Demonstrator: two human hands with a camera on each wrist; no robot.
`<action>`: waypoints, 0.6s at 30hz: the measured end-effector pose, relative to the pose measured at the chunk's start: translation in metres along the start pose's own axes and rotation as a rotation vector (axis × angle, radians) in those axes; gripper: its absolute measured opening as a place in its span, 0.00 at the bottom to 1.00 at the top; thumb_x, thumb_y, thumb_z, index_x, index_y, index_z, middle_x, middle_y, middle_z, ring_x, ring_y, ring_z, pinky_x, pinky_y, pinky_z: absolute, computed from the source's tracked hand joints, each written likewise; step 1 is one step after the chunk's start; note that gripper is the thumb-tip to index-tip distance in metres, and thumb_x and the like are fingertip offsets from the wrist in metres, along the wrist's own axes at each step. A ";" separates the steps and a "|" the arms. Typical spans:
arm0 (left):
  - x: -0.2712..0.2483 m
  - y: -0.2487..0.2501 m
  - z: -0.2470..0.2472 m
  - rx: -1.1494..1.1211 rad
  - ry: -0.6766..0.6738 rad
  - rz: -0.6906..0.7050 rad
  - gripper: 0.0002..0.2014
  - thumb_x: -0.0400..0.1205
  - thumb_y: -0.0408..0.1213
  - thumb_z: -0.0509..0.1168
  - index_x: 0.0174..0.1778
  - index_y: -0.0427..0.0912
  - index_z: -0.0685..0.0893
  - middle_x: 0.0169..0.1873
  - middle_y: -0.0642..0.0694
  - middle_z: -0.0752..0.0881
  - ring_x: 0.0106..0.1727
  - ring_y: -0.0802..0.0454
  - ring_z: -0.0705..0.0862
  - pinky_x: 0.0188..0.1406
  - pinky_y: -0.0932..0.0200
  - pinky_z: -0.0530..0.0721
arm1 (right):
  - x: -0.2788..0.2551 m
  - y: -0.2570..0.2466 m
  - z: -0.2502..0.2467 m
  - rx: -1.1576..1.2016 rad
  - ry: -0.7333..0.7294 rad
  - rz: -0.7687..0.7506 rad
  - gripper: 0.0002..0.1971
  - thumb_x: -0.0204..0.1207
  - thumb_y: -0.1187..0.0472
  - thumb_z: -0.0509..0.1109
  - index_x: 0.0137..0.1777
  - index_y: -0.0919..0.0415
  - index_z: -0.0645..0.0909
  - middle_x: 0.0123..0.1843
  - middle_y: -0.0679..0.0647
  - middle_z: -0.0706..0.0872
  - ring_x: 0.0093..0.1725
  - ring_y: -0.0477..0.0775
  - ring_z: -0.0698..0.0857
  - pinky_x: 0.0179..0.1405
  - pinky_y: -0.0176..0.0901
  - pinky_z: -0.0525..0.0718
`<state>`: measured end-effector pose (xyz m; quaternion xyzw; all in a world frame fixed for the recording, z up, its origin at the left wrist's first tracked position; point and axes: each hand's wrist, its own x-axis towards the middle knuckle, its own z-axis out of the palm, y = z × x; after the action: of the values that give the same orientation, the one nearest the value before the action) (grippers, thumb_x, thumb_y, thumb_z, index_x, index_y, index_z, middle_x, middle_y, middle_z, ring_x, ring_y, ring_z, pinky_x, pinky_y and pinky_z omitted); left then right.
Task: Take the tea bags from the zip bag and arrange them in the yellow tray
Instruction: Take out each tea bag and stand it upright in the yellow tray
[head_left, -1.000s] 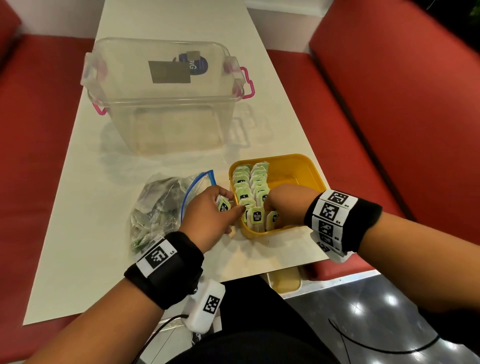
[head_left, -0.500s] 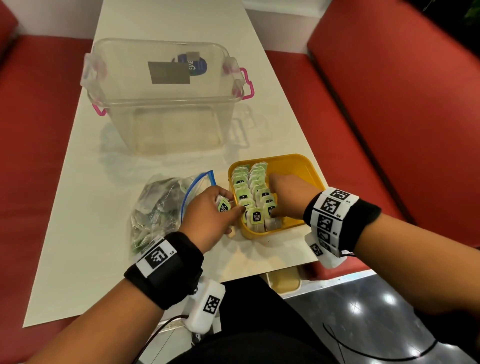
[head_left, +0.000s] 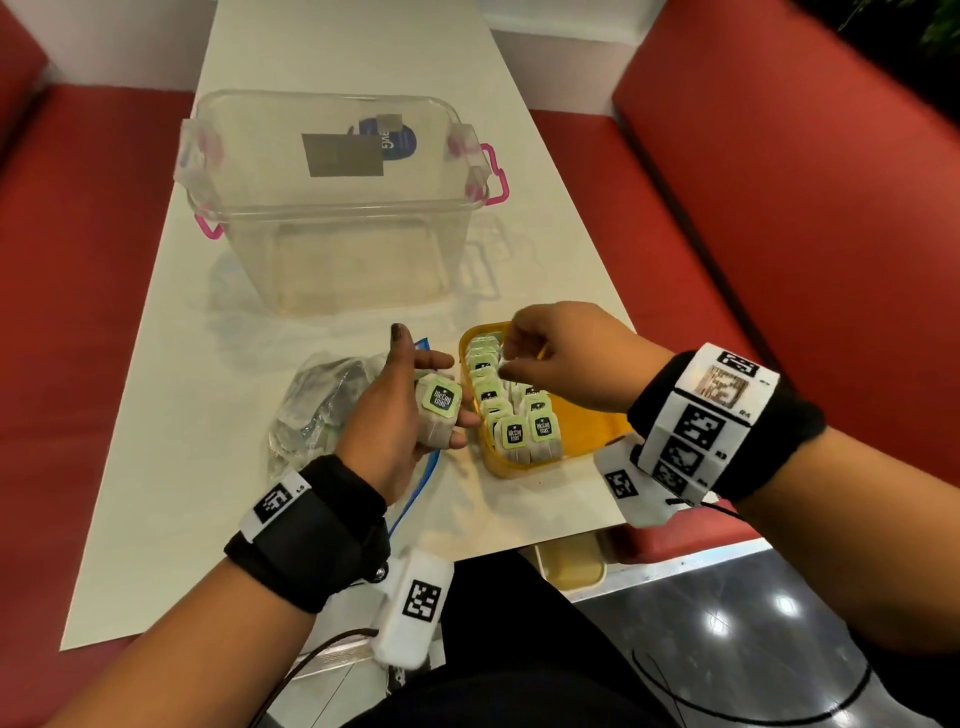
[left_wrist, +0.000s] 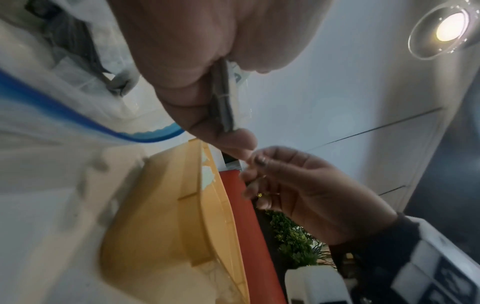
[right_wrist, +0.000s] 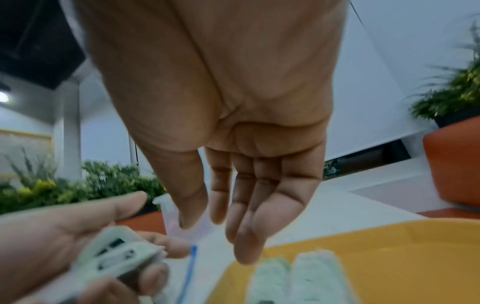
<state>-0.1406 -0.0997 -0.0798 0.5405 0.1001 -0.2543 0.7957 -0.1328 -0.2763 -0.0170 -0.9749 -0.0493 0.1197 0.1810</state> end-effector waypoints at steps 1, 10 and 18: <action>-0.002 0.002 0.002 -0.009 -0.015 0.016 0.31 0.83 0.65 0.46 0.54 0.40 0.79 0.34 0.38 0.86 0.31 0.43 0.85 0.25 0.57 0.82 | -0.003 -0.009 -0.004 0.035 0.000 -0.035 0.09 0.75 0.50 0.73 0.49 0.54 0.83 0.42 0.45 0.84 0.37 0.39 0.79 0.31 0.27 0.71; -0.010 0.000 0.010 0.073 -0.101 0.117 0.31 0.84 0.62 0.45 0.66 0.39 0.75 0.36 0.32 0.86 0.32 0.43 0.88 0.27 0.57 0.86 | -0.007 -0.027 0.013 0.316 -0.039 0.012 0.13 0.68 0.54 0.80 0.46 0.58 0.83 0.39 0.51 0.89 0.28 0.39 0.79 0.18 0.23 0.71; -0.007 0.001 0.014 0.162 -0.174 0.181 0.28 0.86 0.58 0.44 0.66 0.39 0.73 0.39 0.36 0.84 0.35 0.44 0.86 0.34 0.53 0.89 | -0.007 -0.026 0.018 0.452 0.054 0.020 0.12 0.65 0.65 0.79 0.47 0.59 0.81 0.34 0.51 0.85 0.24 0.39 0.78 0.19 0.29 0.74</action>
<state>-0.1477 -0.1104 -0.0707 0.5856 -0.0391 -0.2345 0.7750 -0.1450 -0.2469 -0.0220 -0.9129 -0.0066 0.1035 0.3947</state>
